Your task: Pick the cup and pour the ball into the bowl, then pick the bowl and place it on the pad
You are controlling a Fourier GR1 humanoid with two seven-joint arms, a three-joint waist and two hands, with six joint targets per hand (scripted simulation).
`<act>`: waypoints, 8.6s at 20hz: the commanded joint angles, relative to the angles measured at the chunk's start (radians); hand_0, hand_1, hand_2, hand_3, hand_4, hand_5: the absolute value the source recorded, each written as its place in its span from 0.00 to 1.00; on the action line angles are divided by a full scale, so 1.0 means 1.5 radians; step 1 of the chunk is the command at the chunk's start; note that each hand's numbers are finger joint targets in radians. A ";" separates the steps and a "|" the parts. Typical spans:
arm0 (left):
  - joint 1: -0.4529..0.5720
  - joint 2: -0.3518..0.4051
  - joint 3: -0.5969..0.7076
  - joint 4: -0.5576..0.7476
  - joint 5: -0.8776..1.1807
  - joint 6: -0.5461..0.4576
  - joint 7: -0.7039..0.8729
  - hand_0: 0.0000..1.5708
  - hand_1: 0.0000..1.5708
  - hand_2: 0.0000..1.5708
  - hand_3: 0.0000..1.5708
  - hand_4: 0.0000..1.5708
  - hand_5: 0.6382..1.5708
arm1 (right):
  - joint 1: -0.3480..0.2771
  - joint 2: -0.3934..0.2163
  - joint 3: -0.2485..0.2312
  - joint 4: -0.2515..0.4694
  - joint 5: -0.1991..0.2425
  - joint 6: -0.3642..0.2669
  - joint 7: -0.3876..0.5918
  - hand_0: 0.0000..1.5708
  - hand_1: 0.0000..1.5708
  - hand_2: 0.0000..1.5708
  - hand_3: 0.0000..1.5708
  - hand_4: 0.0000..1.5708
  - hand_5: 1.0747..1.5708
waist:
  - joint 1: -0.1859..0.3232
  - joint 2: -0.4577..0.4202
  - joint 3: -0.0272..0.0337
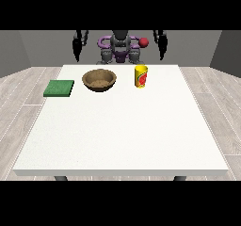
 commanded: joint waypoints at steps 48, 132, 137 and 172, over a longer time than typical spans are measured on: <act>-0.111 -0.053 0.003 0.280 -0.038 0.168 -0.470 0.00 0.00 0.00 0.00 0.00 0.87 | 0.014 -0.049 -0.157 0.073 -0.163 0.226 -0.256 0.00 0.00 0.00 0.00 0.15 1.00 | -0.074 0.113 -0.0319; -0.446 0.042 0.025 0.089 -0.002 0.142 0.090 0.00 0.00 0.00 0.00 0.14 0.92 | -0.121 -0.106 -0.249 0.334 -0.213 0.161 -0.130 0.00 0.00 0.00 0.00 0.27 1.00 | 0.124 0.070 -0.0376; -0.453 0.169 0.144 0.128 0.145 -0.049 0.037 0.00 0.00 0.00 0.00 0.21 0.92 | -0.142 -0.049 -0.230 0.298 -0.192 0.093 -0.155 0.00 0.00 0.00 0.00 0.00 1.00 | 0.145 0.123 -0.0340; -0.441 0.419 0.343 0.237 0.333 -0.250 0.076 0.00 0.00 0.00 0.00 0.41 1.00 | -0.238 -0.032 -0.214 0.558 -0.130 -0.045 -0.208 1.00 1.00 1.00 1.00 0.68 0.84 | 0.134 0.189 -0.0322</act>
